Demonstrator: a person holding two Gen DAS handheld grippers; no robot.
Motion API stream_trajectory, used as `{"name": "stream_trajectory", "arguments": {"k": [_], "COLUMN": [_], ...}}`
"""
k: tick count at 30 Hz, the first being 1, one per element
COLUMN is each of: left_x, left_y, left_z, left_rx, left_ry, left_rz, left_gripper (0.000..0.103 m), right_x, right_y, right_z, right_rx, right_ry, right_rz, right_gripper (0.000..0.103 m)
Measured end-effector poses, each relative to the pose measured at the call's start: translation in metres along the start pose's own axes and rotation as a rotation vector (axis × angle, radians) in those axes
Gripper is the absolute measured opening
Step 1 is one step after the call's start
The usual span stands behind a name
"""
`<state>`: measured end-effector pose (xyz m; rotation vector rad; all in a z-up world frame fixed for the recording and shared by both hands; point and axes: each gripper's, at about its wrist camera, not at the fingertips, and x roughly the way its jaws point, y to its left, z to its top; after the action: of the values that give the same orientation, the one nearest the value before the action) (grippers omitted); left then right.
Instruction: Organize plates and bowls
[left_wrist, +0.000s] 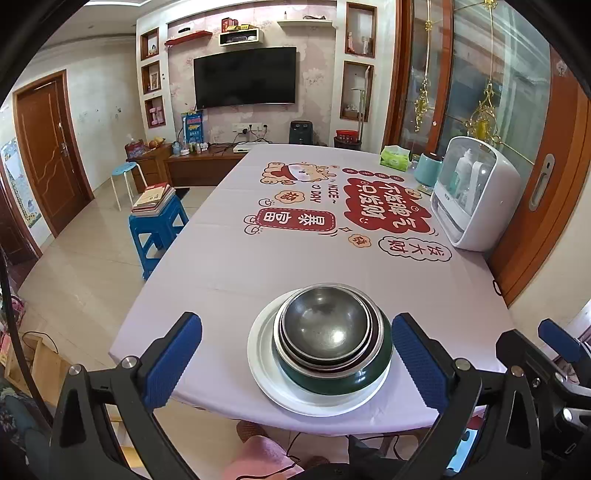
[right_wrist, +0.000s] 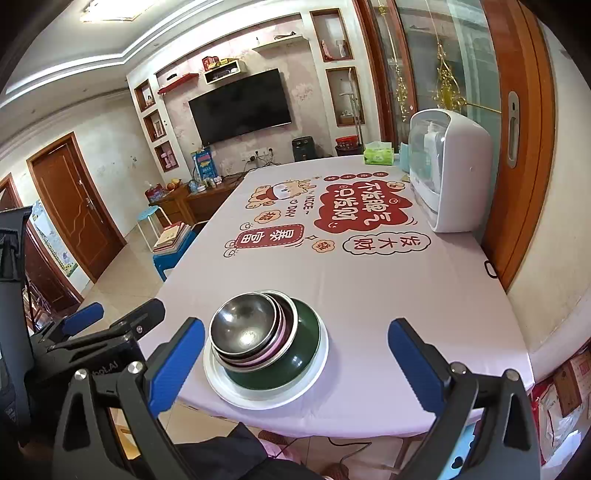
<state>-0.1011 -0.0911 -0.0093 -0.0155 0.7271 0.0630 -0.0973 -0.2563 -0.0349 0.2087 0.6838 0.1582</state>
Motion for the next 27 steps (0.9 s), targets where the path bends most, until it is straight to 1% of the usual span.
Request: {"name": "stream_trajectory", "arguments": {"k": [12, 27], "left_x": [0.01, 0.028], "left_y": [0.0, 0.0], "left_z": [0.001, 0.002], "left_rx": [0.015, 0.023], "left_ry": [0.014, 0.069], "left_rz": [-0.002, -0.016], "left_gripper": [0.102, 0.102], "right_x": [0.011, 0.023], "right_y": [-0.002, -0.004], "right_z": [0.003, 0.005], "right_rx": [0.018, 0.029], "right_ry": [0.029, 0.064], "right_rz": [0.0, 0.002], "right_gripper": [0.1, 0.1]}}
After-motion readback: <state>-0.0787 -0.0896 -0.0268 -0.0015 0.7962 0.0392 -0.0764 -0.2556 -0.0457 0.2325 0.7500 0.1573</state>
